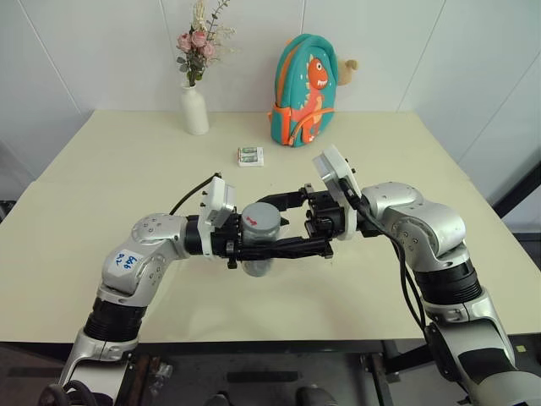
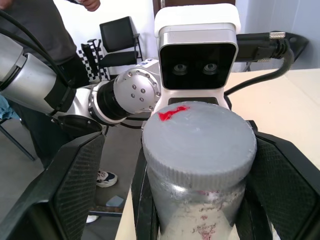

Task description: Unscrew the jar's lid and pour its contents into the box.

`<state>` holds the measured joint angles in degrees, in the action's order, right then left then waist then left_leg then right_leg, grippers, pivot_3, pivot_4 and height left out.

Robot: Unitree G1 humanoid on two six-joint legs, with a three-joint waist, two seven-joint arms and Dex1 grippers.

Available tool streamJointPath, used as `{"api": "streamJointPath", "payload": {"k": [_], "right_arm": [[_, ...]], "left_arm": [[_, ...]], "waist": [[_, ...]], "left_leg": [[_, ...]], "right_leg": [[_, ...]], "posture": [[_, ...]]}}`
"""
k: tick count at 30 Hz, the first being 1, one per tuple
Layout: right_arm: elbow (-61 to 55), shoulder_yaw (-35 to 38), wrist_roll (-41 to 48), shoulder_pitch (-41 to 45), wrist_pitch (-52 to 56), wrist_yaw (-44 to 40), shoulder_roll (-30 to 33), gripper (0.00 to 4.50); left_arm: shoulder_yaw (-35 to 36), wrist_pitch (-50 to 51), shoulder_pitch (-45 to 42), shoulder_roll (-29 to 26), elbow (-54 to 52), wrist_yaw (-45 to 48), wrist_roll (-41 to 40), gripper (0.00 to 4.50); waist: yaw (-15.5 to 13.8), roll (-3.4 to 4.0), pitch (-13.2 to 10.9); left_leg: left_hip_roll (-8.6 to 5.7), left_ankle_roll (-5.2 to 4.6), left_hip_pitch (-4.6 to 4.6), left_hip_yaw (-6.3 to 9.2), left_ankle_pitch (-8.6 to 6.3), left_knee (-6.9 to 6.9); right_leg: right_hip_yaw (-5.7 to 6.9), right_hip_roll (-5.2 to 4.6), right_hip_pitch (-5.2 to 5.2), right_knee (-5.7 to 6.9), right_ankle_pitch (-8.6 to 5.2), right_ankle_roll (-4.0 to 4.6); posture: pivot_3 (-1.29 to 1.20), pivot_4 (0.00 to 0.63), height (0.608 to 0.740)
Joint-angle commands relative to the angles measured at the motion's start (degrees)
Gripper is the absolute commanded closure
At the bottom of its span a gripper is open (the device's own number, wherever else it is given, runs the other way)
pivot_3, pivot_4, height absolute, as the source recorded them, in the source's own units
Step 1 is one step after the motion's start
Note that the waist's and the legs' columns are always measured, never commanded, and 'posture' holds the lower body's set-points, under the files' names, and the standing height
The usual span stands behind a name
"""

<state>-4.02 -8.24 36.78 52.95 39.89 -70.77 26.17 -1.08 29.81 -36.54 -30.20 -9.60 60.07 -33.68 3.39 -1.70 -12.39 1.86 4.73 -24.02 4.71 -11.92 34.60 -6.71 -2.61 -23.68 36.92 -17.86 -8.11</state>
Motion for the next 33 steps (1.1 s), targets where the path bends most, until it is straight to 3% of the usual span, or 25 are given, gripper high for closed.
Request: {"api": "streamJointPath", "payload": {"k": [1, 33], "right_arm": [[-0.99, 1.54, 1.6, -0.25, -0.13, -0.51, 0.01, 0.05], [5.28, 0.44, -3.39, 4.54, -1.41, 8.16, -8.13, 0.05]], "left_arm": [[4.31, -0.93, 1.2, -1.1, -1.4, -2.08, -1.02, 2.24], [1.85, -1.38, 2.85, 0.82, -2.93, -2.47, -0.57, 2.24]], "waist": [[-0.04, 0.0, 0.0], [-0.03, 0.0, 0.0]], "left_leg": [[0.0, 0.0, 0.0, 0.01, 0.0, -0.01], [-0.01, 0.0, -0.02, 0.05, 0.0, 0.04]], "right_leg": [[0.0, 0.0, 0.0, 0.0, 0.0, 0.0], [0.03, 0.0, 0.02, 0.0, 0.01, -0.01]], "posture": [[0.0, 0.15, 0.74], [0.0, 0.15, 0.74]]}}
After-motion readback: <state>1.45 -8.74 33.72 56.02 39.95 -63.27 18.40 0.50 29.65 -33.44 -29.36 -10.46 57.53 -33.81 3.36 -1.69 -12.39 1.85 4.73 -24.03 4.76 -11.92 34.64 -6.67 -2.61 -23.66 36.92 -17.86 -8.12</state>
